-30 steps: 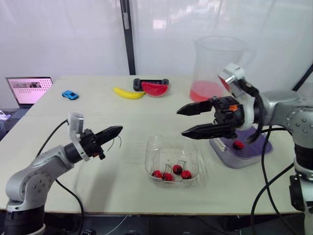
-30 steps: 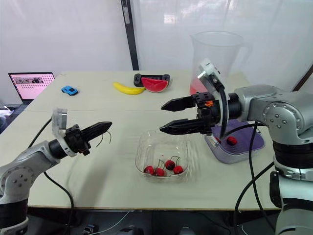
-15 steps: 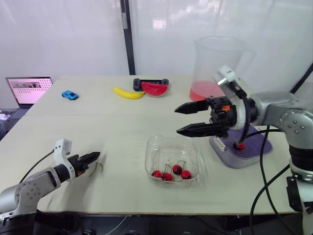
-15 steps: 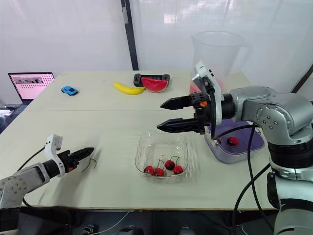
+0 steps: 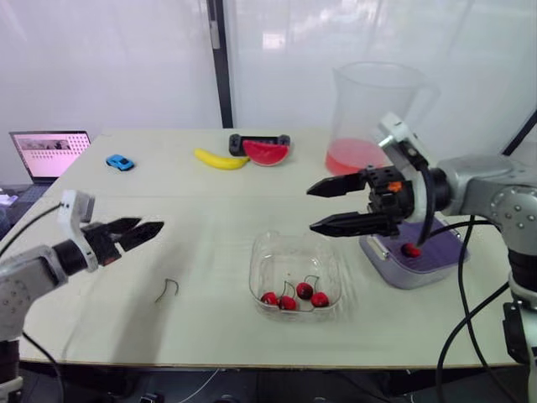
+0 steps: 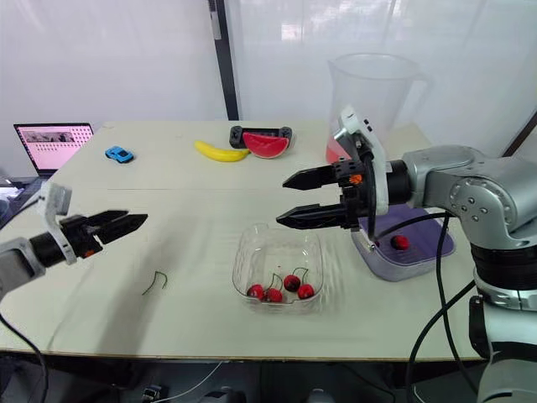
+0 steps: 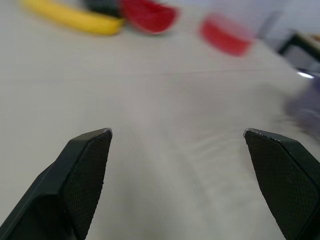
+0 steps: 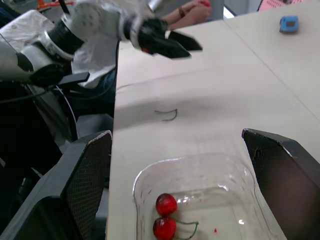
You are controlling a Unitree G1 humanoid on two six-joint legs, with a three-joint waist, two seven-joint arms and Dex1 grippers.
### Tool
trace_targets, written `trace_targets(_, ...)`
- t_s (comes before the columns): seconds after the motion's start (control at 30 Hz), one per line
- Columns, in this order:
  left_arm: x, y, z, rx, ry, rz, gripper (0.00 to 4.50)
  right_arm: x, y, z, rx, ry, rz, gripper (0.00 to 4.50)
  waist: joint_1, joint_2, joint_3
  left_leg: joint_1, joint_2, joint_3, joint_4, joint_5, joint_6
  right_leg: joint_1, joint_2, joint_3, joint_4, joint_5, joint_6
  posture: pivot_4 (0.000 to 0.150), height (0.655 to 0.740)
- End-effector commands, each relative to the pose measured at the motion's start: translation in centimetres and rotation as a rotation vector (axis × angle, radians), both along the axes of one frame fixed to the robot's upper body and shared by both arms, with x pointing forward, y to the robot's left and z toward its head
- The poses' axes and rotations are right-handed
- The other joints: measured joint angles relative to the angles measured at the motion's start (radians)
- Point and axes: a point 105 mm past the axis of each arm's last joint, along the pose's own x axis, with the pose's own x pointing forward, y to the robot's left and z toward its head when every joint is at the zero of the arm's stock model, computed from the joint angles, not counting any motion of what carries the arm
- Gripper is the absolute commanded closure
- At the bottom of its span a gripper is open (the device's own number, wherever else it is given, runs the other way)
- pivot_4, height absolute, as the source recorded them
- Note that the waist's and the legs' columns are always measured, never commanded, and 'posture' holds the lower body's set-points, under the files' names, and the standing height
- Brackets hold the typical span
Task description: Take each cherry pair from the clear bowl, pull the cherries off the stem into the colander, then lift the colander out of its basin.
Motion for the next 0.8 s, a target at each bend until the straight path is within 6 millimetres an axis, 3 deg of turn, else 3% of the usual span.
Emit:
trace_targets(0.03, -3.0, -3.8, 2.4, 0.08, -0.096, -0.324, 0.06, -1.4, -0.6, 0.1, -0.037, -0.041, -0.013, 0.0, -0.001, 0.0, 0.0, 0.0, 0.0, 0.0, 0.0, 0.0, 0.0, 0.001, 0.0, 0.0, -0.001, 0.0, 0.0, 0.15, 0.74)
trace_targets(0.13, -3.4, -4.9, 2.7, 0.158, -0.155, -0.43, 0.06, -2.0, -0.9, -0.7, -0.083, -0.086, -0.04, 0.0, -0.01, 0.002, 0.0, 0.0, 0.0, 0.001, -0.001, 0.0, 0.001, 0.001, 0.0, 0.0, -0.002, 0.0, 0.0, 0.15, 0.74)
trace_targets(0.33, -2.2, -5.6, 2.0, 0.252, -0.203, -0.496, 0.06, -2.5, -0.6, -1.6, -0.188, -0.153, -0.093, 0.0, -0.013, 0.002, 0.0, 0.001, 0.0, 0.003, -0.001, 0.0, 0.001, 0.0, 0.003, 0.001, -0.002, 0.0, -0.001, 0.15, 0.74)
trace_targets(0.53, -2.0, -5.5, 1.1, 0.271, -0.205, -0.498, 0.06, 0.2, 0.9, -3.0, -0.376, -0.207, -0.143, 0.0, -0.013, 0.002, 0.001, 0.001, 0.0, 0.002, -0.001, -0.001, 0.001, 0.0, 0.003, 0.001, -0.002, 0.001, -0.001, 0.15, 0.74)
trace_targets(0.7, -2.0, -5.5, 0.2, 0.259, -0.205, -0.459, 0.06, 3.0, 1.7, -6.4, -0.607, -0.206, -0.133, 0.0, -0.012, 0.002, 0.001, 0.0, 0.001, 0.002, -0.001, 0.0, 0.001, 0.0, 0.002, 0.001, -0.002, 0.001, -0.001, 0.15, 0.74)
trace_targets(0.77, -1.9, -5.3, -1.3, 0.299, -0.194, -0.429, 0.06, 3.6, 2.5, -8.1, -0.667, -0.21, -0.081, 0.0, -0.012, 0.002, 0.001, 0.0, 0.0, 0.001, -0.001, 0.0, 0.001, -0.001, 0.002, 0.0, -0.002, 0.001, -0.001, 0.15, 0.74)
trace_targets(0.8, -2.0, -5.2, -2.1, 0.317, -0.183, -0.425, 0.02, 3.8, 3.0, -8.6, -0.676, -0.206, -0.064, 0.29, -0.013, 0.002, 0.001, 0.0, 0.0, 0.002, -0.001, -0.001, 0.001, -0.001, 0.002, 0.0, -0.002, 0.001, 0.0, 0.15, 0.74)
